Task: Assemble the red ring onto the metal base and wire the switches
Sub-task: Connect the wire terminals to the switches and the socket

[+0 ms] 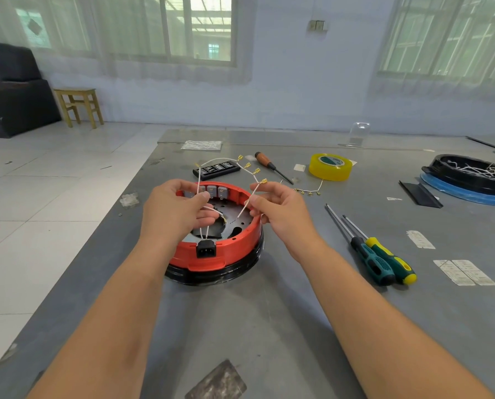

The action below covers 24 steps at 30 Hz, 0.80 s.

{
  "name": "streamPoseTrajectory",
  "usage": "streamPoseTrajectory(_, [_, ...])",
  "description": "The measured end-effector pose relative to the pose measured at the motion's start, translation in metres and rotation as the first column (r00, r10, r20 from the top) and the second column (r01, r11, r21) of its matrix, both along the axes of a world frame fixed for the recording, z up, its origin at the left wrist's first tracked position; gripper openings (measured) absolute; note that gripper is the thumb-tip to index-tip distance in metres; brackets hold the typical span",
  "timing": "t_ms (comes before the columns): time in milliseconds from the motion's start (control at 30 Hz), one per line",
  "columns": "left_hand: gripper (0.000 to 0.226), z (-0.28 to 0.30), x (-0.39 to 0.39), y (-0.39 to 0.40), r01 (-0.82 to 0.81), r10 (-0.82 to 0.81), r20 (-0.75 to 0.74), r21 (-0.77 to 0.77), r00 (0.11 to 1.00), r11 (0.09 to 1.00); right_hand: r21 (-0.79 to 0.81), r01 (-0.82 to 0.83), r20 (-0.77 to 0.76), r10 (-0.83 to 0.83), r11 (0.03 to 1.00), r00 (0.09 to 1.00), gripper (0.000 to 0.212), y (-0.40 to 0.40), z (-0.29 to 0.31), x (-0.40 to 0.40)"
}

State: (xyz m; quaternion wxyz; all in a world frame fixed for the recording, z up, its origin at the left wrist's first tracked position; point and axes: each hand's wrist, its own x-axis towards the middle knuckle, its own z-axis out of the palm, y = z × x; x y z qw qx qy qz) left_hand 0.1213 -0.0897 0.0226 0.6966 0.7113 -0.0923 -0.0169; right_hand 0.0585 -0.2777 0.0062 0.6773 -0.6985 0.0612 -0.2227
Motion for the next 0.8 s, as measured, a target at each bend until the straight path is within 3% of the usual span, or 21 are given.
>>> streamPoseTrajectory(133, [0.016,0.001,0.002,0.002,0.028,-0.027,-0.025,0.015,0.999,1.0,-0.097,0.198,-0.033,-0.202,0.975,0.979,0.049,0.007,0.0,0.013])
streamPoseTrajectory(233, [0.02,-0.001,0.005,0.004,0.031,-0.03,-0.025,0.013,0.999,0.999,-0.314,0.287,0.0,-0.302,0.905,0.953,0.069,0.015,-0.004,0.021])
streamPoseTrajectory(300, [0.021,-0.004,0.007,0.006,-0.004,0.002,0.025,0.05,1.0,0.999,-0.413,0.308,0.05,-0.317,0.857,0.947,0.07,0.021,-0.008,0.024])
streamPoseTrajectory(400, [0.023,-0.009,0.011,0.007,-0.082,0.064,0.139,0.13,0.988,0.988,-0.535,0.357,0.144,-0.333,0.766,0.932,0.061,0.024,-0.014,0.028])
streamPoseTrajectory(533, [0.023,-0.013,0.013,0.006,-0.108,0.082,0.182,0.138,0.98,0.984,-0.671,0.361,0.285,-0.224,0.647,0.932,0.016,0.014,-0.013,0.029])
streamPoseTrajectory(667, [0.023,-0.011,0.013,0.008,-0.075,0.063,0.147,0.078,0.987,0.994,-0.818,0.12,0.117,-0.041,0.563,0.992,0.004,0.014,-0.009,0.028])
streamPoseTrajectory(800, [0.024,-0.008,0.012,0.01,-0.071,0.067,0.114,0.032,0.991,0.997,-0.824,0.039,0.056,0.013,0.565,0.998,0.007,0.015,-0.007,0.026])
